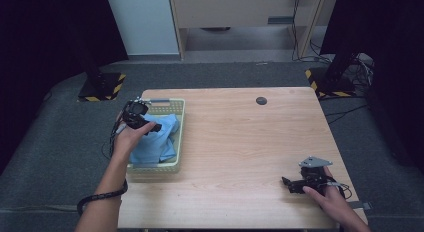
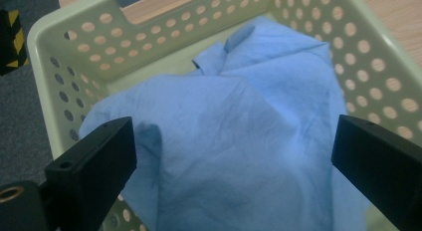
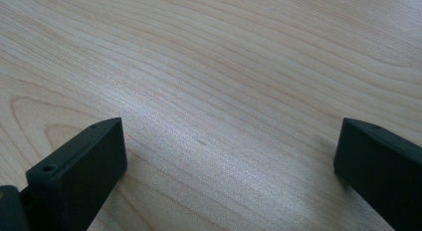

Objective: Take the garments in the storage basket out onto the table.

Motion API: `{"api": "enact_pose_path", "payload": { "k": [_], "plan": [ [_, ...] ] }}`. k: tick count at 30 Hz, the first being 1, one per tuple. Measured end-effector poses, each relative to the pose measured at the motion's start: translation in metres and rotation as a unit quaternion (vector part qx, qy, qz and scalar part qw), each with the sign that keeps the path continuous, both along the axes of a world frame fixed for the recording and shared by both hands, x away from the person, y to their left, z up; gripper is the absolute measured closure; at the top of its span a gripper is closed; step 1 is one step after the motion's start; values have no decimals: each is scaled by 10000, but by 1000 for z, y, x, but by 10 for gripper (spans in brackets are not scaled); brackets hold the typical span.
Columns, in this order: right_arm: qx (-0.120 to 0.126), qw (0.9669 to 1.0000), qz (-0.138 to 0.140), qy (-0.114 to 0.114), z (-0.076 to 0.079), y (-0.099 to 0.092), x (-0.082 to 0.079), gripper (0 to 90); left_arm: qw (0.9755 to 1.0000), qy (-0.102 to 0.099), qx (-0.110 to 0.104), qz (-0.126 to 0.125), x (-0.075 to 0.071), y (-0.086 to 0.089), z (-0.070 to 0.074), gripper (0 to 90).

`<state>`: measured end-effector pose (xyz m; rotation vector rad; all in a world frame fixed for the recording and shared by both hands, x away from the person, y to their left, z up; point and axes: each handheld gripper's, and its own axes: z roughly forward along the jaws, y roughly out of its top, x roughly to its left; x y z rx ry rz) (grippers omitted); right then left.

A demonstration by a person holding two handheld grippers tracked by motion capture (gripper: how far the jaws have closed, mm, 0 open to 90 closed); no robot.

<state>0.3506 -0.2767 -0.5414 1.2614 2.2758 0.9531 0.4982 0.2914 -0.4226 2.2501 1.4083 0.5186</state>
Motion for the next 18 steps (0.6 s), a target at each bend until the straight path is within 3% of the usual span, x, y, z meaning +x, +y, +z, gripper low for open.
{"api": "enact_pose_path", "payload": {
  "k": [4, 8, 11, 15, 18],
  "plan": [
    [1, 10000, -4, 0, 0, 0, 0, 5, 9999, 159, -19, 3, 4, 3, -11, 37],
    [3, 10000, -9, 0, 0, 0, 0, 5, 9991, 373, -93, -161, 7, -1, -24, 39],
    [3, 10000, -7, 0, 0, 0, 0, 5, 9977, 563, -304, -211, 12, -4, -35, 33],
    [3, 10000, -7, 1, 0, 0, 0, 6, 9969, 645, -333, -291, 15, -9, -40, 29],
    [0, 10000, -1, -3, 0, 0, 0, 5, 9960, 669, -483, -336, 16, -10, -41, 24]
  ]
}}
